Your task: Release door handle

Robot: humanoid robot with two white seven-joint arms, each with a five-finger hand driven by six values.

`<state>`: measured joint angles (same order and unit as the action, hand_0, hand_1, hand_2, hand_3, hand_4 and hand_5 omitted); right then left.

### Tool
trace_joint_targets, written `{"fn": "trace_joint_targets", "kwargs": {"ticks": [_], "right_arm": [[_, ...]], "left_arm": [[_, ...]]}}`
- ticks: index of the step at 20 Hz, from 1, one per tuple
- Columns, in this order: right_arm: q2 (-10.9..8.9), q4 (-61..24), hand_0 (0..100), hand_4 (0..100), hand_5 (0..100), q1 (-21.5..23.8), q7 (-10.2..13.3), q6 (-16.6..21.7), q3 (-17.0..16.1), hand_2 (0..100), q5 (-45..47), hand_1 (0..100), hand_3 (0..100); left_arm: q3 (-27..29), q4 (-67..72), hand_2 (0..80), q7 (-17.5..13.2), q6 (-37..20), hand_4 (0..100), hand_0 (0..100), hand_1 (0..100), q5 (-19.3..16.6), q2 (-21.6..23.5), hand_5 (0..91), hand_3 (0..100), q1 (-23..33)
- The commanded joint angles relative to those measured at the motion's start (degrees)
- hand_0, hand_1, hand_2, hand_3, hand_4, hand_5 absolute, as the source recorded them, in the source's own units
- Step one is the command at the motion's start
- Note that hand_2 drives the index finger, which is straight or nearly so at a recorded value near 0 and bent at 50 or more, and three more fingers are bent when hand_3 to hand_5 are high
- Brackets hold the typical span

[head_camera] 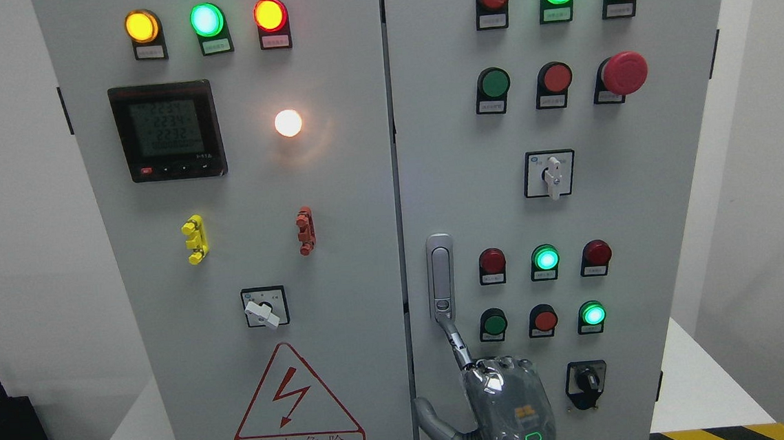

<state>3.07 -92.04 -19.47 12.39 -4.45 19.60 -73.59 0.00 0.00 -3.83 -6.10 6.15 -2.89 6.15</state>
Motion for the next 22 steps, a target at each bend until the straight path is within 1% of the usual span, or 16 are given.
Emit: {"fn": "trace_joint_targets", "kwargs": {"ticks": [1,5,10,14,19,22], "right_arm": [[0.00,0.1,30,100,100,0.1,-0.3,0.0,0.0,3,0.0,28,100],[0.00,0.1,30,100,100,0.2,-0.3,0.1,0.0,3,0.1,28,100],[0.00,-0.2,30,100,100,0.2,0.5,0.2,-0.1,3,0.2,28,100],[0.00,-0.4,30,100,100,0.2,2.4,0.3,-0.1,3,0.2,28,100],[0.00,-0.9,30,100,100,0.3,3.0,0.4,-0.1,4,0.3,28,100],[0.00,-1.0,30,100,100,0.8,4.0,0.6,-0.1,4,0.3,28,100]], "left_arm": [[-0.8,1.1,0.0,0.0,0.0,0,12,39,0.0,0.0,0.0,0,0.0],[-0.8,1.1,0.0,0.0,0.0,0,12,39,0.0,0.0,0.0,0,-0.1],[-0.8,1.1,0.0,0.0,0.0,0,12,39,0.0,0.0,0.0,0,0.0],[-0.8,1.1,0.0,0.0,0.0,0,12,39,0.0,0.0,0.0,0,0.0],[-0.8,1.1,0.0,0.0,0.0,0,12,39,0.0,0.0,0.0,0,0.0],[-0.8,1.1,0.0,0.0,0.0,0,12,39,0.0,0.0,0.0,0,0.0]]}}
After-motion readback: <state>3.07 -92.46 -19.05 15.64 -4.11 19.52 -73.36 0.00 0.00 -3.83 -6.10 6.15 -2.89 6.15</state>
